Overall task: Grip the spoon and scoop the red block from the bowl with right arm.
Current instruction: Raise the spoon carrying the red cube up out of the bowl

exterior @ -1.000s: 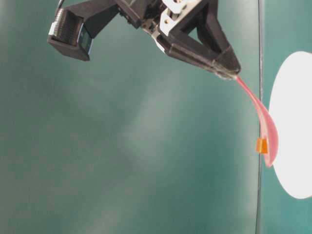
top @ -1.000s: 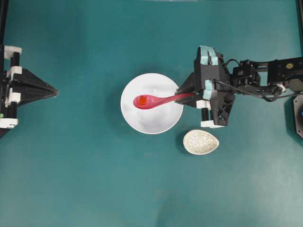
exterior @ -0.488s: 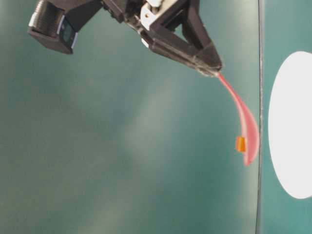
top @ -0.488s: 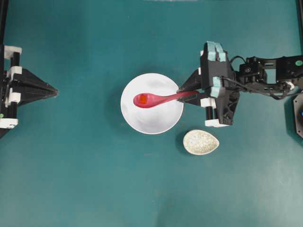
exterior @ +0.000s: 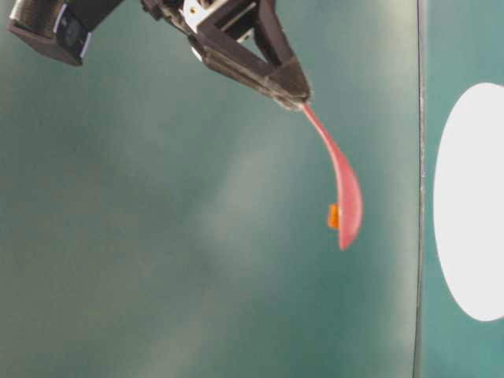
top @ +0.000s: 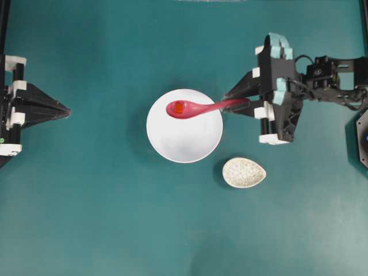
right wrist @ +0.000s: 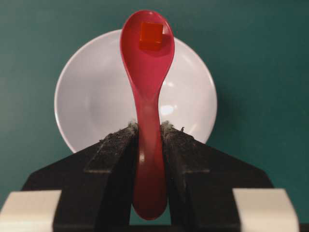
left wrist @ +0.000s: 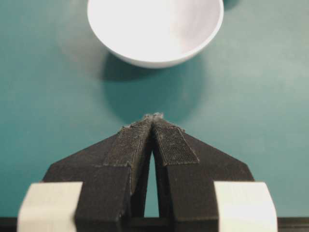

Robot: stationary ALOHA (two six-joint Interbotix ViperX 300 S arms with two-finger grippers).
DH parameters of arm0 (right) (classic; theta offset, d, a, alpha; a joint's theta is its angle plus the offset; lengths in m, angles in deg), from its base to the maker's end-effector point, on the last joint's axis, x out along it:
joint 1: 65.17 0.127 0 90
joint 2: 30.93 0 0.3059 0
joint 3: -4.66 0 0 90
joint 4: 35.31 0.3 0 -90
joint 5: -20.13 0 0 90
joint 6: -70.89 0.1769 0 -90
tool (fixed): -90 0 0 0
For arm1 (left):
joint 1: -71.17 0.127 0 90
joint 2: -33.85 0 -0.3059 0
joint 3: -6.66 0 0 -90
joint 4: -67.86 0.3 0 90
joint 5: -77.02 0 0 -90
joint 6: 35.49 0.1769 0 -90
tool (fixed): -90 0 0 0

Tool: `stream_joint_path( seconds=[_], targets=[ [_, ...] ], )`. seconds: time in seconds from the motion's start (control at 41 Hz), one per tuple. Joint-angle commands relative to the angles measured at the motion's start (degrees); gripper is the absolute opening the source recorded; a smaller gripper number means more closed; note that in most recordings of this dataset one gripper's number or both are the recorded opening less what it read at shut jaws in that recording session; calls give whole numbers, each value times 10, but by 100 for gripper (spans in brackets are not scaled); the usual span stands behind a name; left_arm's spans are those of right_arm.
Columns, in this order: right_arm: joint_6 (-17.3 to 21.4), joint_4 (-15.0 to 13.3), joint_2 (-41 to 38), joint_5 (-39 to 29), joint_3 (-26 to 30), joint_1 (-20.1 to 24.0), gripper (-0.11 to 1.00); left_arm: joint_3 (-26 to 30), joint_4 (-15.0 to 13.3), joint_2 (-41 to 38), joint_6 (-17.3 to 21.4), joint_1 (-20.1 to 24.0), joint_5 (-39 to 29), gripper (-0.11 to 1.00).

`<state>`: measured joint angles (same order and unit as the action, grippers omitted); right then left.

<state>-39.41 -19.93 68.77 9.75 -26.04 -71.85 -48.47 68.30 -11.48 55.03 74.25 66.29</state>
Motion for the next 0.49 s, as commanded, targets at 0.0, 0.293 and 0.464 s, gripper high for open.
stream_joint_path(
  seconds=[0.0, 0.293, 0.464],
  targets=[
    [-1, -4, 18, -2, 19, -2, 24, 8, 1, -2, 1, 2, 6, 0],
    [-1, -25, 24, -16, 37, -4, 24, 8, 1, -2, 1, 2, 6, 0],
    [-2, -38, 24, -29, 47, -5, 24, 8, 1, -3, 1, 2, 11, 0]
  ],
)
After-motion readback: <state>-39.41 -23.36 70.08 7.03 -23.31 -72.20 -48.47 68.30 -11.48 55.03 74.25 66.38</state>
